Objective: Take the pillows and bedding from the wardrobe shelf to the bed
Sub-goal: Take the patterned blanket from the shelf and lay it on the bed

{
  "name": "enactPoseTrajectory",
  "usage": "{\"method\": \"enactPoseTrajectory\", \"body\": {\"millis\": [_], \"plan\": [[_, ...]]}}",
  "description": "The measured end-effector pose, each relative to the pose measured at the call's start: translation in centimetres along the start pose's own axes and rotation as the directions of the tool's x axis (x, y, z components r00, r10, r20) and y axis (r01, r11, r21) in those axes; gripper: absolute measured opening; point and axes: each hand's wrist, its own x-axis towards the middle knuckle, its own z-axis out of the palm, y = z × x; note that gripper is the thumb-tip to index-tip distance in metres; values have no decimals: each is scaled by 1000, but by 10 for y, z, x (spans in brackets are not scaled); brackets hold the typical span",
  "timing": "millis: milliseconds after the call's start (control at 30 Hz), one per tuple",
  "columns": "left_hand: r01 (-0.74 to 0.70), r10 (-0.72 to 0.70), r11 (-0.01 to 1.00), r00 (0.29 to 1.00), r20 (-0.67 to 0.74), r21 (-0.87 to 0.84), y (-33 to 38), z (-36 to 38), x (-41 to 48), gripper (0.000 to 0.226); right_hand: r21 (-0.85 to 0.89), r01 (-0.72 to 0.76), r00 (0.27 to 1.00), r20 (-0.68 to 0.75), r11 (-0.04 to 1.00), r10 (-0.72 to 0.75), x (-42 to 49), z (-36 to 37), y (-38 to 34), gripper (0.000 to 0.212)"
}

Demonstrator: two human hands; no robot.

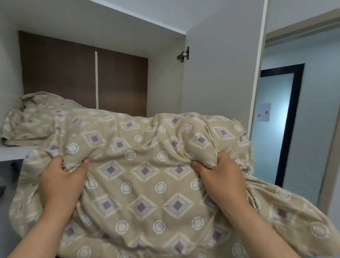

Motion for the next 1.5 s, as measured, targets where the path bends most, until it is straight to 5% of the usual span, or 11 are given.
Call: {"method": "enactPoseTrajectory", "body": {"millis": [433,833,1100,1500], "plan": [[75,-18,984,943,331,-160,49,68,-116,22,-218,-232,955,-234,948,180,-88,-138,64,40],[59,122,958,800,587,-280,185,132,-289,30,-338,-479,812,-520,810,264,-180,-342,128,40],[92,301,873,671,678,-478,306,141,-426,37,-351,-623,659,-717,699,227,-272,-494,142,43],[346,587,664,307,749,-662,482,113,-663,37,-248,-892,293,-954,378,64,-437,-667,114,49]]}}
